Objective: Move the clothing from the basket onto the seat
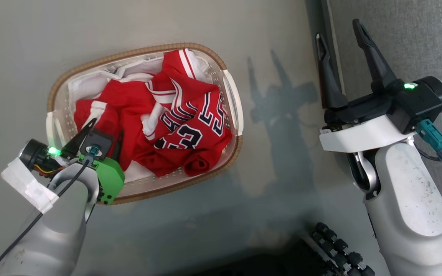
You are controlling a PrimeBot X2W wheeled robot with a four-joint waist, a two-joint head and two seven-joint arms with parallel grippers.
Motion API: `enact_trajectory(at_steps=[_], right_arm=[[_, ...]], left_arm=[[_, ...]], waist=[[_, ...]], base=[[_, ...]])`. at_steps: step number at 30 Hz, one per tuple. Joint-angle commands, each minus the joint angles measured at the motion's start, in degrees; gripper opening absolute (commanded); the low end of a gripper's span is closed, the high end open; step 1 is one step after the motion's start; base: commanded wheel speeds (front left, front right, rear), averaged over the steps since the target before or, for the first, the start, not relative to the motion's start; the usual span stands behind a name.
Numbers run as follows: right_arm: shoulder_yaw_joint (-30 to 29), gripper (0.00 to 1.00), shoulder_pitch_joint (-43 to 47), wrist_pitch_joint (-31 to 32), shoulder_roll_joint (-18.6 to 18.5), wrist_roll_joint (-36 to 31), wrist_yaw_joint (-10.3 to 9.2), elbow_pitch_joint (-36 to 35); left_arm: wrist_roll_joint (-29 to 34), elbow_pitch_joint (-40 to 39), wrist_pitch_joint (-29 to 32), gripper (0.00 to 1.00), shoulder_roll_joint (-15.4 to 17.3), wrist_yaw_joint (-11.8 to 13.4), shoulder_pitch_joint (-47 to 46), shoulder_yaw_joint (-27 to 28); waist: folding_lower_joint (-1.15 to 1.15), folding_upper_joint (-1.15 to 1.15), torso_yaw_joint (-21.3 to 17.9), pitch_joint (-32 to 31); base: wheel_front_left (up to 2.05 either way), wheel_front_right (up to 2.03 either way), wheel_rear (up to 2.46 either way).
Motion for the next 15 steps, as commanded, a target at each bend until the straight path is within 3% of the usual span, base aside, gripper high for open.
enact_trajectory(at_steps=[1, 7, 15], right_arm=[[0.12, 1.00, -0.58, -0.12, -0.19, 0.57, -0.06, -0.46], [0.24, 1.00, 0.40, -0.12, -0.20, 0.99, -0.06, -0.09], [1.02, 1.00, 1.27, -0.12, -0.21, 1.95, -0.05, 0.65]], left_arm=[[1.13, 1.73, 0.02, 1.00, 0.46, 0.95, -1.95, -0.34], [2.45, 9.67, 0.26, 1.00, -0.30, 3.97, -6.20, -1.67], [4.12, 13.76, 3.00, 1.00, -0.97, 6.35, -9.33, -3.83]], waist=[[-0.01, 0.00, -1.49, 2.27], [-0.01, 0.00, -2.12, 3.41], [-0.01, 0.00, -2.28, 3.66]], base=[[0.00, 0.00, 0.00], [0.00, 0.00, 0.00], [0.00, 0.00, 0.00]])
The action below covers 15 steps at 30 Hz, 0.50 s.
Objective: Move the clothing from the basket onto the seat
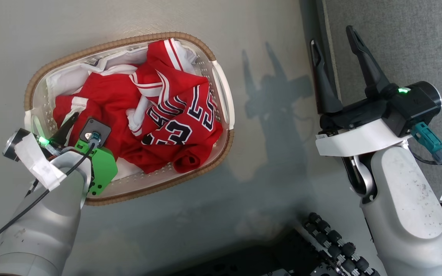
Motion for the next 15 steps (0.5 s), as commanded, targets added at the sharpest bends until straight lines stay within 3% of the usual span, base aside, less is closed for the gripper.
enact_trajectory(at_steps=[1, 11, 12, 13, 14, 15], right_arm=[[0.08, 1.00, 0.44, -0.12, -0.19, 0.54, -0.06, 0.22], [0.98, 1.00, 0.07, -0.12, -0.19, 2.13, -0.06, 0.41], [1.06, 1.00, 0.05, -0.12, -0.19, 2.33, -0.05, 0.44], [1.14, 1.00, 0.04, -0.12, -0.18, 2.50, -0.06, 0.46], [1.28, 1.00, 0.04, -0.12, -0.18, 2.62, -0.05, 0.45], [1.35, 1.00, 0.01, -0.13, -0.18, 2.72, -0.05, 0.47]], left_arm=[[0.77, 0.35, 0.84, 1.00, 0.29, 0.44, -1.10, -0.22], [0.80, 1.37, 8.27, 0.97, -1.01, 0.15, -1.62, -2.50], [0.84, 1.42, 9.28, 0.49, -1.07, 0.04, -1.68, -2.72], [0.81, 1.45, 9.83, 0.35, -1.12, -0.03, -1.73, -2.81], [0.73, 1.49, 10.94, 0.00, -1.16, -0.15, -1.80, -3.00], [0.71, 1.50, 11.45, 0.00, -1.17, -0.21, -1.87, -3.10]], waist=[[0.00, 0.00, -0.10, -0.06], [0.00, 0.00, -1.07, -0.09], [0.00, 0.00, -1.19, -0.08], [0.00, 0.00, -1.25, -0.07], [0.00, 0.00, -1.37, -0.09], [0.00, 0.00, -1.44, -0.10]], base=[[0.00, 0.00, 0.00], [0.00, 0.00, 0.00], [0.00, 0.00, 0.00], [0.00, 0.00, 0.00], [0.00, 0.00, 0.00], [0.00, 0.00, 0.00]])
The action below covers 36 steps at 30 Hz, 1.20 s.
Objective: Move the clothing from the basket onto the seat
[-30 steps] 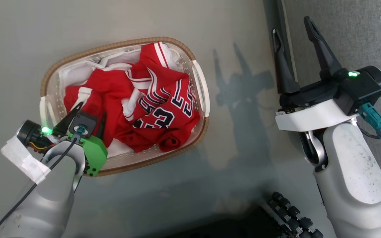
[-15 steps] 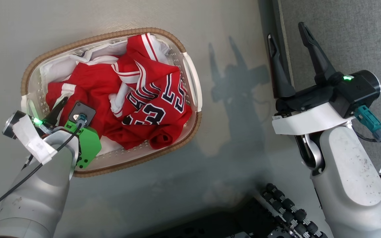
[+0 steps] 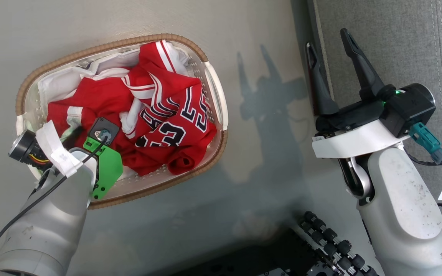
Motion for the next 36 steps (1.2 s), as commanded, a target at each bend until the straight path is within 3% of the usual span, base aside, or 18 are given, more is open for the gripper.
enact_trajectory(at_steps=[1, 8, 17, 25, 36], right_arm=[[0.20, 1.00, -0.13, -0.14, -0.17, 0.47, -0.06, 0.27], [0.73, 1.00, 0.44, -0.13, -0.18, 2.98, -0.06, 1.79], [1.80, 1.00, 1.66, -0.13, -0.21, 7.25, -0.06, 6.29], [0.86, 1.00, 4.50, -0.13, -0.24, 6.32, -0.06, 10.98], [-2.02, 1.00, 11.52, -0.13, -0.28, 3.70, -0.06, 15.94]], left_arm=[[-0.53, 0.10, 0.58, 0.00, 0.13, -0.10, -1.00, -0.21], [-1.77, 0.13, 0.21, 0.00, -0.78, -0.65, -0.67, -0.05], [-6.02, 0.15, -9.07, 0.00, -0.85, -4.25, 2.86, 1.96], [-10.65, -1.14, -14.03, 0.00, -2.65, -6.92, 7.69, 3.67], [-15.77, -15.55, -14.17, 0.00, -6.00, -7.48, 15.95, 6.51]], waist=[[0.00, 0.00, -0.14, -0.05], [0.00, 0.00, 0.03, -2.06], [0.00, 0.00, 1.99, -9.49], [0.00, 0.00, 5.39, -18.73], [0.00, 0.00, 11.65, -31.47]], base=[[0.00, 0.00, 0.00], [0.00, 0.00, 0.00], [0.00, 0.00, 0.00], [0.00, 0.00, 0.00], [0.00, 0.00, 0.00]])
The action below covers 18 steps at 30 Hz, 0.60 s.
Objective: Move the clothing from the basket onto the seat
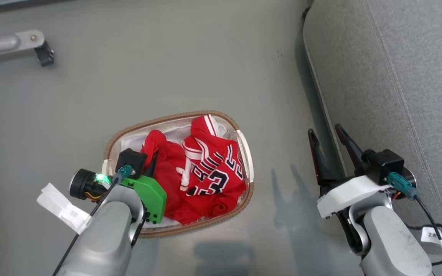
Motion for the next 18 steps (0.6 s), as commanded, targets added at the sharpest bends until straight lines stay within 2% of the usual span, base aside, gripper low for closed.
enact_trajectory(at_steps=[1, 10, 18], right_arm=[[-0.83, 1.00, 1.61, -0.14, -0.42, -0.28, -0.06, 0.29], [-2.50, 1.00, 7.22, -0.13, -0.35, -1.29, -0.06, 1.88], [-1.72, 1.00, 10.53, -0.13, -0.35, -0.36, -0.06, 2.63]], left_arm=[[-0.22, -1.35, -0.19, 0.00, -0.47, -0.22, 1.65, 0.36], [-3.14, -13.17, -0.20, 0.00, -1.86, -0.26, 6.16, 2.35], [-5.10, -24.44, -0.20, 0.00, -2.02, 0.77, 7.32, 3.01]], waist=[[0.00, 0.00, 5.40, -7.66], [0.00, 0.00, 8.69, -15.58], [0.00, 0.00, 9.58, -20.27]], base=[[0.00, 0.00, 0.00], [0.00, 0.00, 0.00], [0.00, 0.00, 0.00]])
